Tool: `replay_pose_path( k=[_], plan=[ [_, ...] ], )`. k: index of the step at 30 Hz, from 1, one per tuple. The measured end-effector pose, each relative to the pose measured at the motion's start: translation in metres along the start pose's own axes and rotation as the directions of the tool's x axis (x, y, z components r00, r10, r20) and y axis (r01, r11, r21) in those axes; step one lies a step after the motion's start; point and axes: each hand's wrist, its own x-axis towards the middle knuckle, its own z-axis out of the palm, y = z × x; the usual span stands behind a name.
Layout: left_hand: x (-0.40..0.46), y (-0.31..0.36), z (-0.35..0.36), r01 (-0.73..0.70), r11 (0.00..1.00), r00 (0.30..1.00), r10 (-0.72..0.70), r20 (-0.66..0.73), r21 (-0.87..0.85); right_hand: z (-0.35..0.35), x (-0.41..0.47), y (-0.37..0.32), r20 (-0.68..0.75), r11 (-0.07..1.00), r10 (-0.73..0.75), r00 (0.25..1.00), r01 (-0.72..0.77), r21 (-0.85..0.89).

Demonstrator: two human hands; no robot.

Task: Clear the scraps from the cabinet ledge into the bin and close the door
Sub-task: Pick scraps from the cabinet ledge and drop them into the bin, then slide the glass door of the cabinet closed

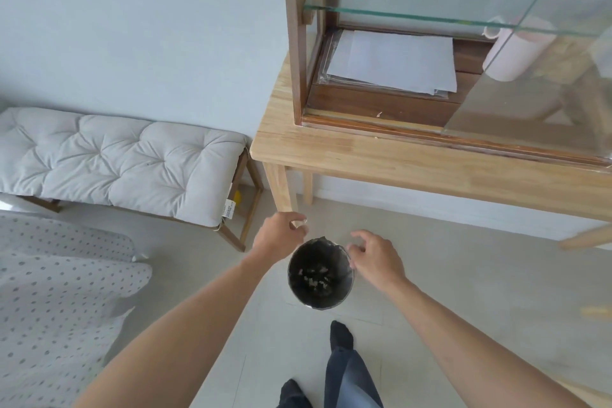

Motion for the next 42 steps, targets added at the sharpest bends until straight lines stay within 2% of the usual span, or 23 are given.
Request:
replay_pose_path(
  k=[6, 12, 15, 18, 22, 25, 28, 31, 37, 39, 42],
  plan=[
    [-0.025, 0.030, -0.035, -0.087, 0.996, 0.995, 0.088, -0.039, 0.025, -0.035, -0.027, -0.020, -0.121, 0.997, -0.057, 0.991, 0.062, 0.037],
    [-0.058, 0.071, -0.066, -0.183, 0.975, 0.980, 0.192, -0.062, 0.126, -0.088, -0.058, -0.047, -0.242, 0.991, -0.108, 0.964, 0.125, 0.057],
    [-0.070, 0.088, -0.079, -0.204, 0.950, 0.970, 0.228, -0.079, 0.238, -0.121, -0.070, -0.057, -0.317, 0.986, -0.127, 0.940, 0.154, 0.059],
    [-0.076, 0.093, -0.081, -0.209, 0.894, 0.969, 0.245, -0.043, 0.396, -0.147, -0.076, -0.061, -0.382, 0.983, -0.135, 0.914, 0.173, 0.067],
    [-0.082, 0.083, -0.063, -0.233, 0.871, 0.973, 0.210, 0.099, 0.433, -0.160, -0.081, -0.057, -0.418, 0.980, -0.140, 0.897, 0.185, 0.069],
    [-0.085, 0.080, -0.052, -0.233, 0.844, 0.970, 0.233, 0.061, 0.483, -0.161, -0.083, -0.049, -0.412, 0.981, -0.146, 0.900, 0.184, 0.055],
    [-0.085, 0.082, -0.051, -0.237, 0.857, 0.957, 0.287, -0.041, 0.458, -0.163, -0.082, -0.042, -0.421, 0.983, -0.148, 0.895, 0.179, 0.035],
    [-0.083, 0.091, -0.061, -0.302, 0.878, 0.913, 0.379, -0.153, 0.372, -0.172, -0.081, -0.040, -0.469, 0.981, -0.159, 0.869, 0.194, 0.028],
    [-0.068, 0.135, -0.108, -0.444, 0.881, 0.779, 0.471, -0.415, 0.166, -0.213, -0.066, -0.047, -0.580, 0.932, -0.329, 0.745, 0.355, -0.072],
    [-0.060, 0.152, -0.124, -0.445, 0.887, 0.768, 0.448, -0.457, 0.123, -0.230, -0.057, -0.051, -0.600, 0.920, -0.362, 0.713, 0.377, -0.108],
    [-0.046, 0.171, -0.144, -0.420, 0.906, 0.794, 0.394, -0.463, 0.050, -0.250, -0.045, -0.057, -0.627, 0.909, -0.393, 0.673, 0.385, -0.158]
  ],
)
